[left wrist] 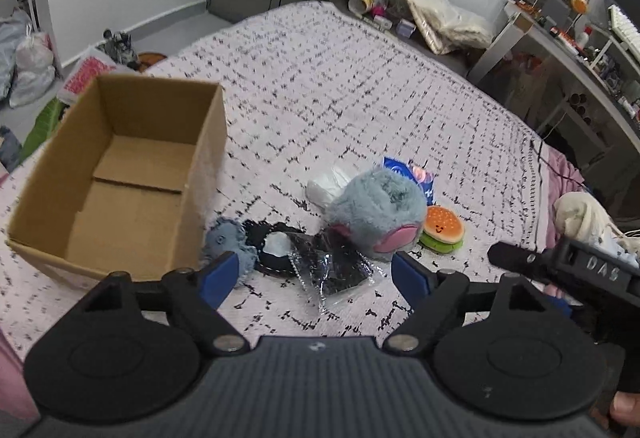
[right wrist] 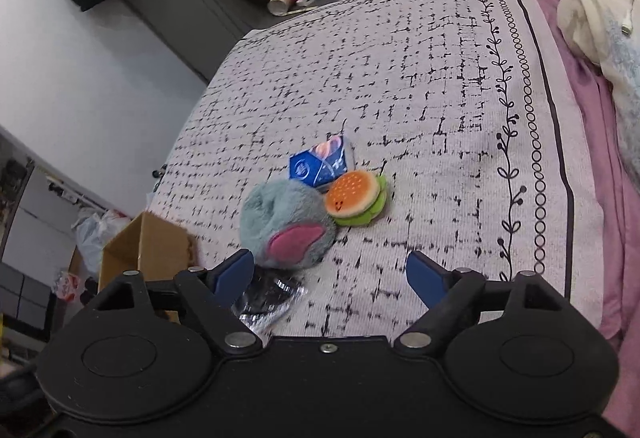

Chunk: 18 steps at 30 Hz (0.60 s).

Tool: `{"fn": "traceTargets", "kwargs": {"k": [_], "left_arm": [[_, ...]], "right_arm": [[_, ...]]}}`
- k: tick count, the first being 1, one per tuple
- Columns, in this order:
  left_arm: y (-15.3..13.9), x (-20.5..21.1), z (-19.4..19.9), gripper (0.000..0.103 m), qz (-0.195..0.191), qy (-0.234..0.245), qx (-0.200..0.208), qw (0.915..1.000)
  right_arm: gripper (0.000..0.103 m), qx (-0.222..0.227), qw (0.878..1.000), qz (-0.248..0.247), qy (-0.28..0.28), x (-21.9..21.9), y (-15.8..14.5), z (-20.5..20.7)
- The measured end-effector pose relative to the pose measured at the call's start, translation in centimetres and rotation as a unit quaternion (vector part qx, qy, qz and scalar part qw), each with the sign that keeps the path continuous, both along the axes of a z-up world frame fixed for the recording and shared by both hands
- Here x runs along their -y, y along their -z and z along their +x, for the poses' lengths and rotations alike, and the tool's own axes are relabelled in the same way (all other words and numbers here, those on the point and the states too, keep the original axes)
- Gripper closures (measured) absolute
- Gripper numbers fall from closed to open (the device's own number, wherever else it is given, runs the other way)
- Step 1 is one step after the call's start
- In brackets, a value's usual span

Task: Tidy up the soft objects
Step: 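Close the left tool on the clear black-item bag while the right tool grasps the burger toy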

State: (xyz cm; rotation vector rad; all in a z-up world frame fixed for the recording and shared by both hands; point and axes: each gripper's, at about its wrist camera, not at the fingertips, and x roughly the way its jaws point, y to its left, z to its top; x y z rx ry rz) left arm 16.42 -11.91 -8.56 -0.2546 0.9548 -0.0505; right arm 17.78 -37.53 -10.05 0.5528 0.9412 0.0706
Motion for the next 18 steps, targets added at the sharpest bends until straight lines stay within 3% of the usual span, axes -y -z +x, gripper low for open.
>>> {"fn": "traceTargets", "kwargs": {"k": [4, 14, 18], "left_arm": [[1.7, 0.6, 1.4, 0.020, 0.000, -0.009, -0.014, 0.9999], [5.7, 2.4, 4.1, 0.020, -0.009, -0.020, -0.043, 0.9988], [6.9, 2.9, 4.7, 0.031, -0.018, -0.020, -0.053, 0.9982]], "right_arm": [[0.027, 0.004, 1.000, 0.022, 0.016, 0.6, 1.2, 1.5], [0.027, 0.007, 0.998, 0.039, 0.049, 1.4, 3.5, 4.6], [0.029, -0.001, 0.996, 0.055, 0.070, 2.2, 4.6, 5.6]]}}
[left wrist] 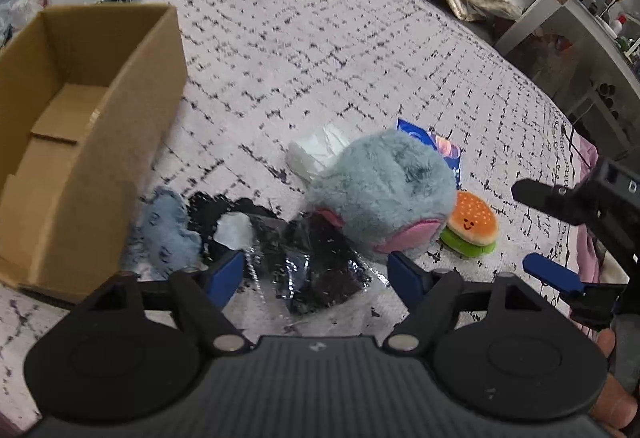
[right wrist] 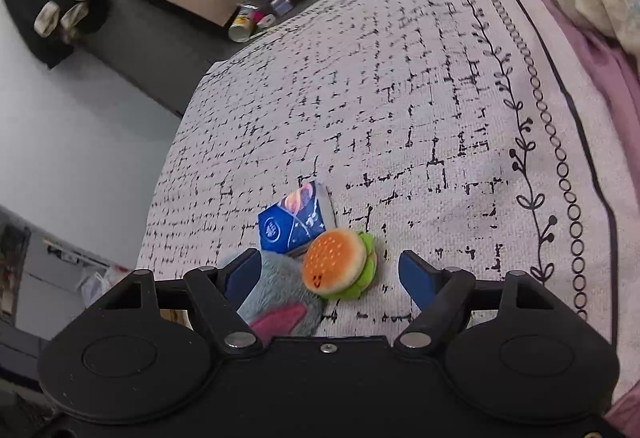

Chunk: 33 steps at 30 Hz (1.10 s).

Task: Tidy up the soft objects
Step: 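Close the left tool on the clear black-item bag while the right tool grasps the burger toy, then carry the bag into the box and open the left tool while the right tool carries the burger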

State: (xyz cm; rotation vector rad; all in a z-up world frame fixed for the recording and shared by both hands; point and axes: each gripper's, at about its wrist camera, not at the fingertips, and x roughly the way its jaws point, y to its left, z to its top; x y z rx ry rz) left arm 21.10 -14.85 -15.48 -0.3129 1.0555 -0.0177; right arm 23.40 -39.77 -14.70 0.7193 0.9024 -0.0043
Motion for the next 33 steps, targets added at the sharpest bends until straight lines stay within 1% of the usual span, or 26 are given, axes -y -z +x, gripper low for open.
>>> {"fn": "traceTargets", "kwargs": {"k": [1, 3, 4, 5, 6, 8, 10, 14, 18, 20, 21, 23, 26, 29, 31, 33], "left_arm": [[0.3, 0.0, 0.3, 0.034, -0.005, -0.004, -0.007, 1.0000], [1.0, -0.2, 0.6, 0.052, -0.013, -0.020, -0.020, 0.9995], [1.2, -0.3, 0.8, 0.057, -0.016, -0.024, -0.025, 0.9993], [1.4, -0.5, 0.9, 0.068, -0.020, -0.029, -0.031, 0.9989], [1.7, -0.6, 1.0, 0.070, -0.028, -0.033, -0.037, 0.9984], [1.6, -0.8, 1.0, 0.073, -0.035, -0.037, -0.036, 0.9981], [1.3, -0.8, 0.8, 0.075, -0.036, -0.034, -0.029, 0.9983], [0.8, -1.2, 0.4, 0.079, -0.044, -0.034, -0.021, 0.9982], [0.1, -1.4, -0.2, 0.081, -0.051, -0.033, -0.012, 0.9981], [-0.2, -1.5, -0.5, 0.082, -0.054, -0.031, -0.010, 0.9980], [-0.3, -1.5, -0.6, 0.082, -0.056, -0.031, -0.009, 0.9979], [-0.7, -1.6, -0.9, 0.083, -0.062, -0.029, -0.004, 0.9976], [-1.5, -1.6, -1.2, 0.083, -0.063, -0.025, 0.004, 0.9977], [-2.1, -1.6, -1.5, 0.083, -0.059, -0.015, 0.008, 0.9981], [-2.6, -1.7, -1.8, 0.083, -0.059, -0.012, 0.013, 0.9981], [-3.3, -1.8, -2.1, 0.083, -0.058, -0.009, 0.020, 0.9980]], "right_arm": [[0.029, -0.003, 1.000, 0.006, 0.003, 0.1, 0.4, 0.2], [0.029, -0.012, 1.000, 0.019, 0.006, 0.3, 1.0, 0.5], [0.029, -0.013, 1.000, 0.028, 0.007, 0.4, 1.3, 0.6], [0.029, -0.013, 0.999, 0.035, 0.008, 0.5, 1.6, 0.8], [0.029, -0.016, 0.999, 0.039, 0.007, 0.4, 1.9, 1.0], [0.034, -0.020, 0.998, 0.051, 0.004, 0.3, 2.4, 1.2], [0.036, -0.018, 0.998, 0.060, 0.005, 0.2, 2.7, 1.3], [0.039, -0.021, 0.998, 0.055, 0.017, 0.0, 2.9, 1.5], [0.041, -0.028, 0.997, 0.064, 0.021, -0.4, 3.3, 2.4], [0.044, -0.030, 0.998, 0.054, 0.021, -0.7, 3.4, 2.8], [0.047, -0.035, 0.998, 0.047, 0.021, -0.9, 3.5, 2.9], [0.062, -0.047, 0.998, 0.039, 0.024, -0.9, 4.0, 2.9], [0.074, -0.056, 0.997, 0.035, 0.029, -0.7, 4.3, 2.9], [0.084, -0.055, 0.997, 0.048, 0.034, -0.2, 4.2, 2.5], [0.086, -0.046, 0.997, 0.053, 0.034, 0.2, 3.8, 2.0], [0.086, -0.032, 0.998, 0.045, 0.035, 0.4, 2.9, 1.5]]}}
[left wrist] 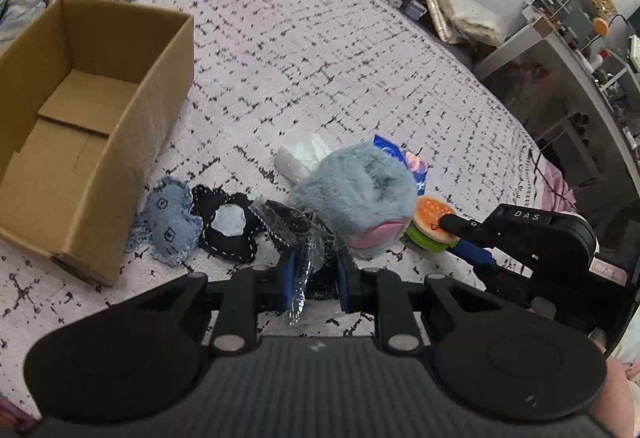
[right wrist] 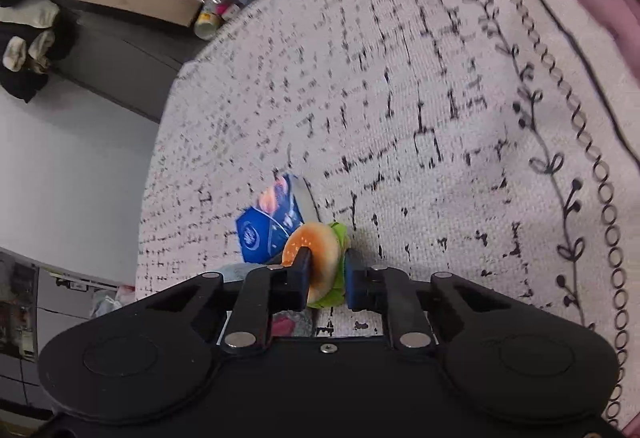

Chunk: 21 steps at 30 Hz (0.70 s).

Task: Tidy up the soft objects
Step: 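Carry the bag into the box and open the left tool while the right tool carries the burger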

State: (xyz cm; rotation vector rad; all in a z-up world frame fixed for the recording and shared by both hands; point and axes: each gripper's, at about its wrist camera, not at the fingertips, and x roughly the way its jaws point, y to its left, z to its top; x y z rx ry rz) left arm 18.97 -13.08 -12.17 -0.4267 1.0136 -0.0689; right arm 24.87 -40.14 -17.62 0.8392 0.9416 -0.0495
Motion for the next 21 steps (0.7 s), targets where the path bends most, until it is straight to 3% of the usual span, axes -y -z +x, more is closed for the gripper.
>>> {"fn": "traceTargets", "kwargs": {"k": [6, 21], "left_arm": [[-2.0, -1.1, -0.7, 0.083, -0.025, -0.005, 0.015, 0.9996], [-8.5, -5.6, -3.2, 0.083, 0.014, -0.040, 0.090, 0.9950]], "right_arm": [[0.086, 0.034, 0.999, -0.036, 0.000, 0.1, -2.2, -1.3], [0.086, 0.089, 0.994, -0.057, -0.034, -2.0, -6.1, -4.5]]}}
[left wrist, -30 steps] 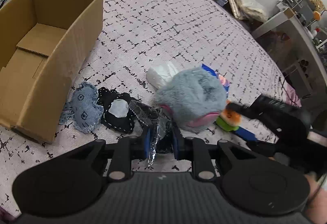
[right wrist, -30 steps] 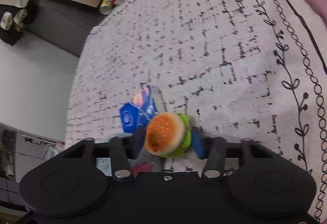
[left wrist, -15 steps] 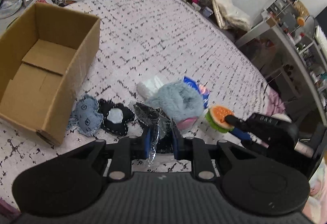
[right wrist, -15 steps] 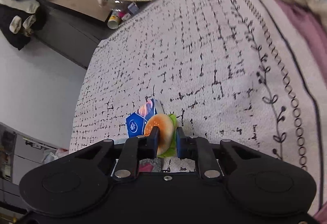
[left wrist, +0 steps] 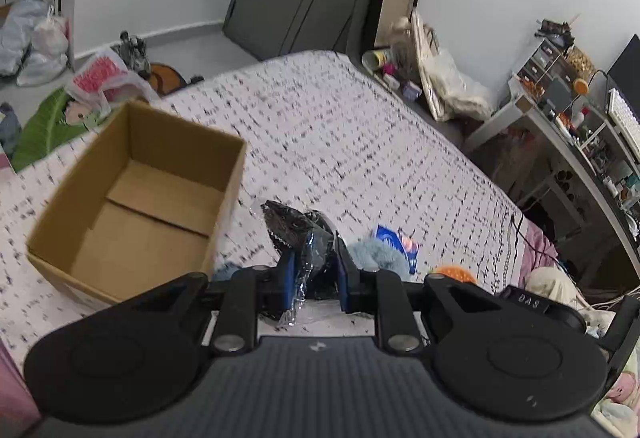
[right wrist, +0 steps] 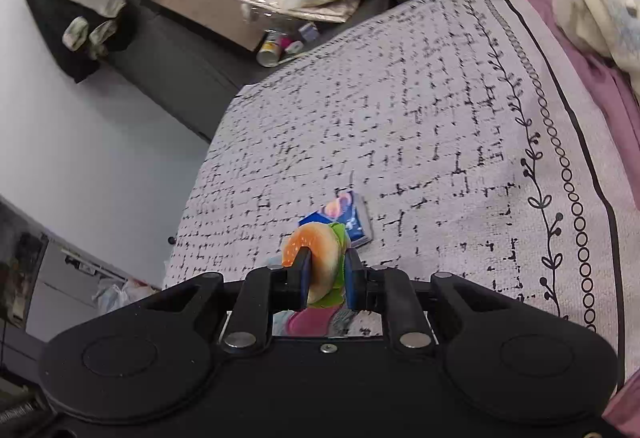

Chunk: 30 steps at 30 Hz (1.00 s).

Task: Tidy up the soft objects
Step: 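Carry the bag into the box and open the left tool while the right tool carries the burger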

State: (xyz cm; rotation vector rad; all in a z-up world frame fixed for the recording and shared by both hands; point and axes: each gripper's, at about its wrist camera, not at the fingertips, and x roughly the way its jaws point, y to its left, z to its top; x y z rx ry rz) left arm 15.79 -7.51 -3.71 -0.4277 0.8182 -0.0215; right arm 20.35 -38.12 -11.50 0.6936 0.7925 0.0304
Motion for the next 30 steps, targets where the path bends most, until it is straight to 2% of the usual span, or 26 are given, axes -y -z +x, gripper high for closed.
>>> {"fn": "traceTargets", "kwargs": {"k": [16, 23, 30], "left_arm": [[-3.2, -5.3, -2.6, 0.083, 0.017, -0.042, 0.032, 0.9984], [-4.6, -8.3, -2.4, 0.083, 0.027, -0.054, 0.047, 0.9971], [-4.6, -10.7, -1.8, 0.083, 0.038, -0.060, 0.051, 0.9962]], "right_arm": [[0.086, 0.071, 0.996, -0.017, -0.043, -2.9, -3.8, -2.1], [0.086, 0.096, 0.993, -0.035, -0.059, -4.7, -5.6, -2.4], [0.086, 0.108, 0.990, -0.046, -0.075, -6.6, -6.1, -2.3]]}}
